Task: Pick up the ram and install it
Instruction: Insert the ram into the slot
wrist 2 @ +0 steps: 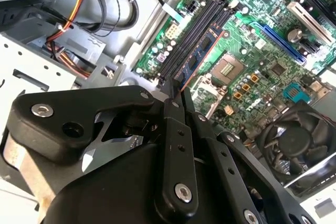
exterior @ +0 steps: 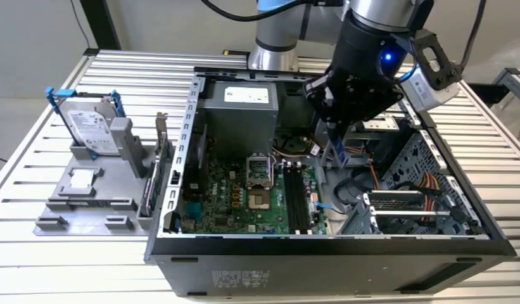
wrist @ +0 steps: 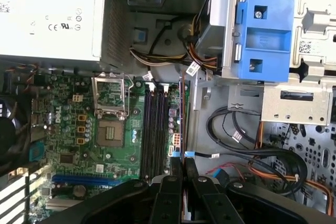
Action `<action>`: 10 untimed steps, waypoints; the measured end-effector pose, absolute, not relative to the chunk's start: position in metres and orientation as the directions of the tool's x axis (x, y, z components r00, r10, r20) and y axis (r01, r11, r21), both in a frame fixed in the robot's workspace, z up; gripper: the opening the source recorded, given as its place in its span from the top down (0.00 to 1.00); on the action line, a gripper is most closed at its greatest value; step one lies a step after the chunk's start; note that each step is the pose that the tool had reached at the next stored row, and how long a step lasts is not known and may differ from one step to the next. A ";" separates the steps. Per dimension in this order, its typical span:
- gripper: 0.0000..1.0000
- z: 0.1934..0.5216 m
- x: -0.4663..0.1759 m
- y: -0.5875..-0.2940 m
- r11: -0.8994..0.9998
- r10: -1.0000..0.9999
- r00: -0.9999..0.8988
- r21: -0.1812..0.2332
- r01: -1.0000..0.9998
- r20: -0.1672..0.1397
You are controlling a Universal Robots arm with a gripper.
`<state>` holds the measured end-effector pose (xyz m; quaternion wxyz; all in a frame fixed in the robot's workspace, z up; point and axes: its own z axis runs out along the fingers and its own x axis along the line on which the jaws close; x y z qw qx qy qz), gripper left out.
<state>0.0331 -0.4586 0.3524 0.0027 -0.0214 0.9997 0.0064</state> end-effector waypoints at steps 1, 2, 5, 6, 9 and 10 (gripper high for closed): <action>1.00 0.352 0.033 -0.459 0.999 -0.043 -0.999 0.013 -0.043 -0.006; 1.00 0.351 0.033 -0.459 0.999 -0.043 -0.999 0.013 -0.043 -0.006; 1.00 0.349 0.033 -0.459 0.999 -0.043 -0.999 0.013 -0.043 -0.006; 1.00 0.349 0.033 -0.459 0.999 -0.043 -0.999 0.013 -0.043 -0.006; 1.00 0.347 0.033 -0.459 0.999 -0.043 -0.999 0.013 -0.043 -0.006; 1.00 0.346 0.033 -0.459 0.999 -0.043 -0.999 0.013 -0.043 -0.006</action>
